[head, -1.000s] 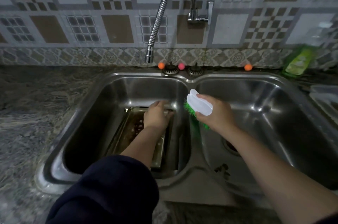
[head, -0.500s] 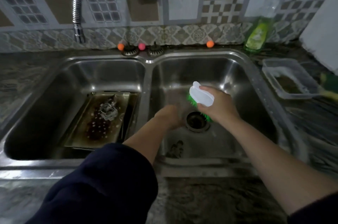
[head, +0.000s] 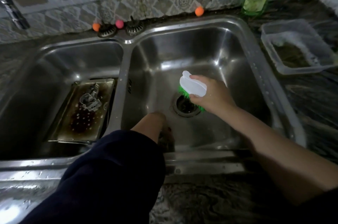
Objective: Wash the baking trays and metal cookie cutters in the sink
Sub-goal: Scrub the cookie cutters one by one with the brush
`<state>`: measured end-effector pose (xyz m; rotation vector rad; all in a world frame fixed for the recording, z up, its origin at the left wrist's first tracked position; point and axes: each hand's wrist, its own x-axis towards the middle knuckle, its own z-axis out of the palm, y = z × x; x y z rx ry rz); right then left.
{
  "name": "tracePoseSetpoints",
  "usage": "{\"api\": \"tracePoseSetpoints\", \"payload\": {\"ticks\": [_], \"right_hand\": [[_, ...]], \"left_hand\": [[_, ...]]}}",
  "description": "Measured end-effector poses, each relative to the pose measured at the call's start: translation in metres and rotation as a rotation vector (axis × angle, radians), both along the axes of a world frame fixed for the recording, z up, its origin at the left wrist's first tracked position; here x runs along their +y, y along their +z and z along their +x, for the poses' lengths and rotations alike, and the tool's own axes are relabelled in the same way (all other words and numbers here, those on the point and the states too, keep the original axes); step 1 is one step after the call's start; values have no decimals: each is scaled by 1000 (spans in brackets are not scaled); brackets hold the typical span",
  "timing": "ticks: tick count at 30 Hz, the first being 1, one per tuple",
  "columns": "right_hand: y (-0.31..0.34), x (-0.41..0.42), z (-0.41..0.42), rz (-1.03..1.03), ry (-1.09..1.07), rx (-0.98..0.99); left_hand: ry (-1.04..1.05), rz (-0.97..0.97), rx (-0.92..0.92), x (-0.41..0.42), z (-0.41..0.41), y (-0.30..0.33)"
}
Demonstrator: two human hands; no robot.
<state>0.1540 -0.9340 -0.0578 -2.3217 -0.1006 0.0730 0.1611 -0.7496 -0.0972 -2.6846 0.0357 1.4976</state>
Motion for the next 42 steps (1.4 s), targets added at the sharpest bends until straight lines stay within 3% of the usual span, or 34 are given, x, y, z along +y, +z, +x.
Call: {"api": "tracePoseSetpoints", "payload": {"ticks": [4,8,11,15,18,30,35,42], "right_hand": [[0,-4,1,-4,-23,-10],[2,-8,0,-11,-50,-1],[5,-10,-1,-6,-74,-27],[10,-11,-2,-30,-105,-48],[11,-11,-6,-42,-104,-60],[6,-30,-19,-4,-196,-61],[8,-35,-20,-1,-226,-82],[35,-50,-17,26,-251,-163]], "left_hand": [[34,-13,0,-2,5,-4],[-51,-45,-241,-1,9,-2],[39,-168,-328,-2,9,1],[96,-266,-270,-4,8,-10],[43,-214,-254,-4,4,-17],[-176,-362,-392,-1,14,-34],[-79,-479,-486,-4,22,-36],[192,-798,-854,-32,32,18]]}}
